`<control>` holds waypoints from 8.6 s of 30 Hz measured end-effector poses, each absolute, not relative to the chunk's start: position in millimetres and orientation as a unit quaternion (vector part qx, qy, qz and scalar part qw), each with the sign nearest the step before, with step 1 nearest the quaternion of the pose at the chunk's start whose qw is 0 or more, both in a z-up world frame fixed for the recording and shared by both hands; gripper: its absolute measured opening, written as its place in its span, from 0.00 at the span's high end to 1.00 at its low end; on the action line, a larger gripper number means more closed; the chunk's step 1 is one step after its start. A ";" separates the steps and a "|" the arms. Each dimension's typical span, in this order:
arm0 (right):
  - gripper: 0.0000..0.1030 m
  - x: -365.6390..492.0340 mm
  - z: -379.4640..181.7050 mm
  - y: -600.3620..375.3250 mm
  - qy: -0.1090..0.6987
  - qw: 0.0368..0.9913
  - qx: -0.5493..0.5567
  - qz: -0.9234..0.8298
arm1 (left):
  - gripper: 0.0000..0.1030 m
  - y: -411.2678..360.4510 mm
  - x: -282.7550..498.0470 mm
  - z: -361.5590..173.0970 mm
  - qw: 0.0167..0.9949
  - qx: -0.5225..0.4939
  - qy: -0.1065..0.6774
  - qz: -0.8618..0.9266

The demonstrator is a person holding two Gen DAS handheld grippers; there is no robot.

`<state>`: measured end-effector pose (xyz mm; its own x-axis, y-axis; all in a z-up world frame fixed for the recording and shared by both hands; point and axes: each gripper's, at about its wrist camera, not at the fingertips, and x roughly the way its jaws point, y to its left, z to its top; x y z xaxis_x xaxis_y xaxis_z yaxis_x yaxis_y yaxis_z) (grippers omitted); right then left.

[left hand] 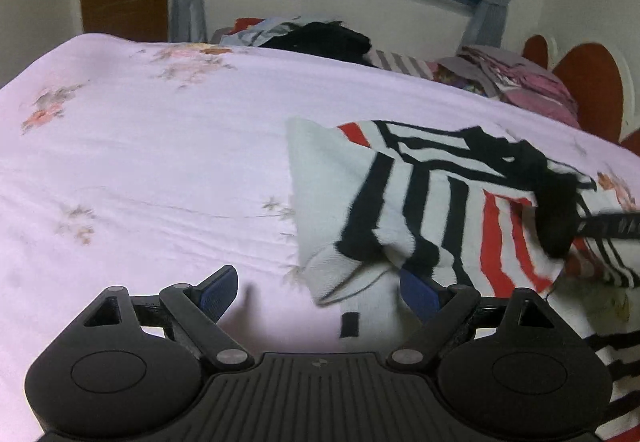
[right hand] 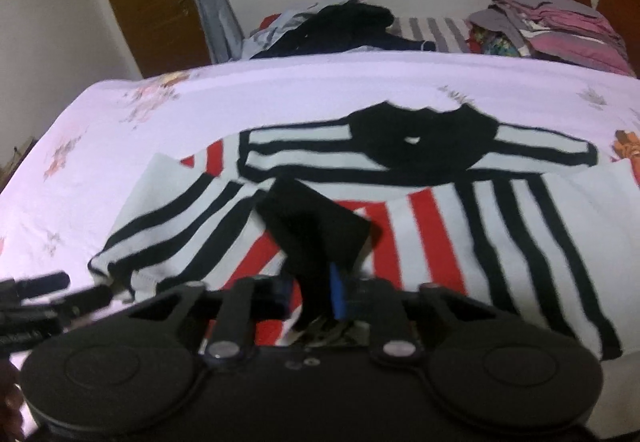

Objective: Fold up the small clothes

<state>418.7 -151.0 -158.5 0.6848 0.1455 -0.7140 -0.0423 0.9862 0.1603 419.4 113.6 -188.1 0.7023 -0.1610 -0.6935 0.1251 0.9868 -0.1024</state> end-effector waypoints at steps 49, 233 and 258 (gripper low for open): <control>0.67 377.9 -167.4 -286.5 0.374 0.915 0.135 -0.064 | 0.60 76.0 438.9 -207.5 0.904 -0.028 0.415 -0.099; 0.28 90.1 -192.3 -266.5 0.439 0.886 0.082 -0.124 | 0.27 111.8 190.8 -203.3 0.855 -0.022 0.479 -0.196; 0.95 128.6 -135.5 -288.6 0.407 0.891 0.198 -0.031 | 0.94 111.3 249.7 -145.5 0.868 -0.096 0.421 -0.243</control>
<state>128.6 -288.6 -135.5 0.6665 0.1062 -0.7379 0.2157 0.9200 0.3272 249.7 111.3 -145.5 0.5265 -0.5028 -0.6856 0.3418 0.8635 -0.3709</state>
